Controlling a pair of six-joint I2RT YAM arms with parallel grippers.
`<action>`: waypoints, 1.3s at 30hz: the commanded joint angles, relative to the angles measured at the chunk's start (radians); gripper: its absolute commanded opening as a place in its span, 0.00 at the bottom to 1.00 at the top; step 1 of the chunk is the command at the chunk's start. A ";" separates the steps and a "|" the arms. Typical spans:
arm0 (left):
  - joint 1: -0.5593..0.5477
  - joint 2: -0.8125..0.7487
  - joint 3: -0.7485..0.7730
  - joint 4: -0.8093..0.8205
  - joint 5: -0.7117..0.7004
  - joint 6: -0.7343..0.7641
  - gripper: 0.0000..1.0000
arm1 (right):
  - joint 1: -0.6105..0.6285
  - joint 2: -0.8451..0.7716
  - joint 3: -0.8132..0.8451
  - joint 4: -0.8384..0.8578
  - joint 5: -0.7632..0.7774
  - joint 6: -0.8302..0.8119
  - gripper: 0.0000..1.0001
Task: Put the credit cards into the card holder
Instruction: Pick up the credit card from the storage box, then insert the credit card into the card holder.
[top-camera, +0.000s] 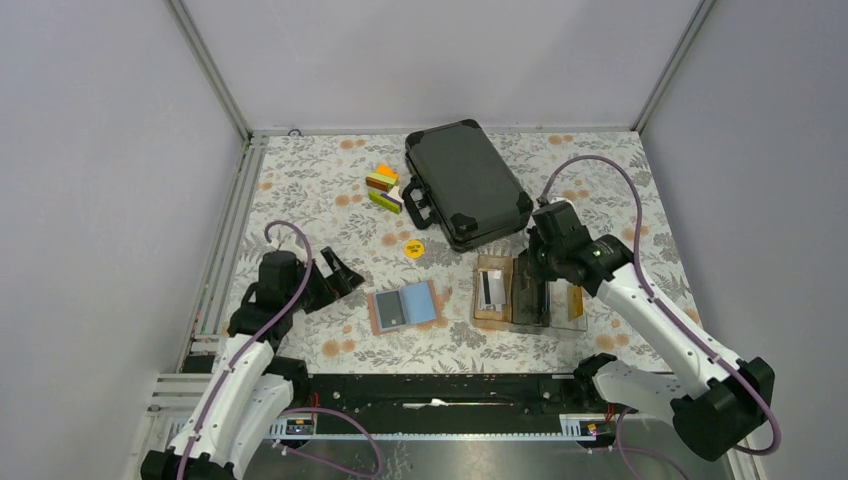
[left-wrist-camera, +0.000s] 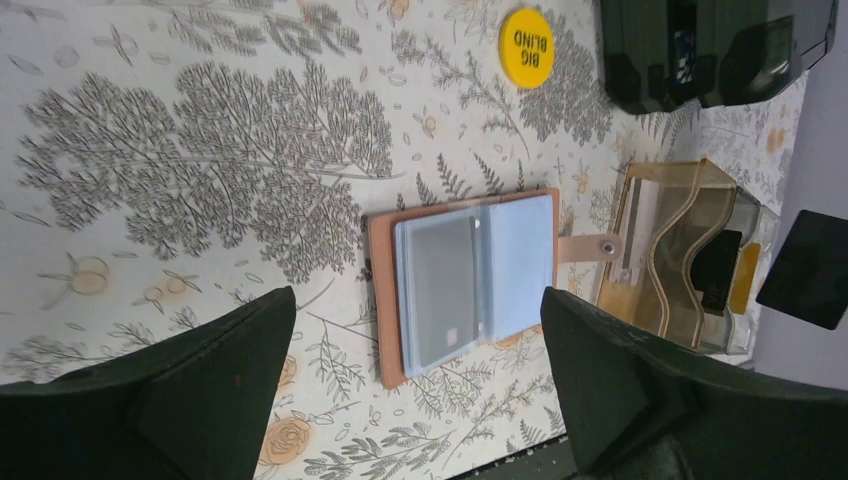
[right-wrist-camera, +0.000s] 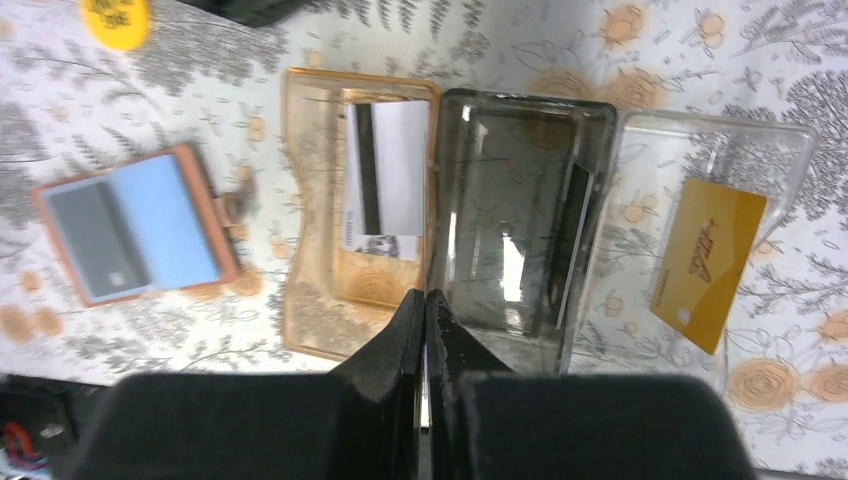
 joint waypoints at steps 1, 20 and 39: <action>-0.024 -0.018 -0.085 0.146 0.047 -0.102 0.97 | -0.002 -0.060 0.059 0.033 -0.131 0.002 0.00; -0.111 0.206 -0.212 0.374 0.046 -0.123 0.66 | 0.312 0.309 -0.162 0.943 -0.440 0.259 0.00; -0.127 0.296 -0.230 0.431 0.039 -0.115 0.56 | 0.341 0.584 -0.161 1.145 -0.390 0.295 0.00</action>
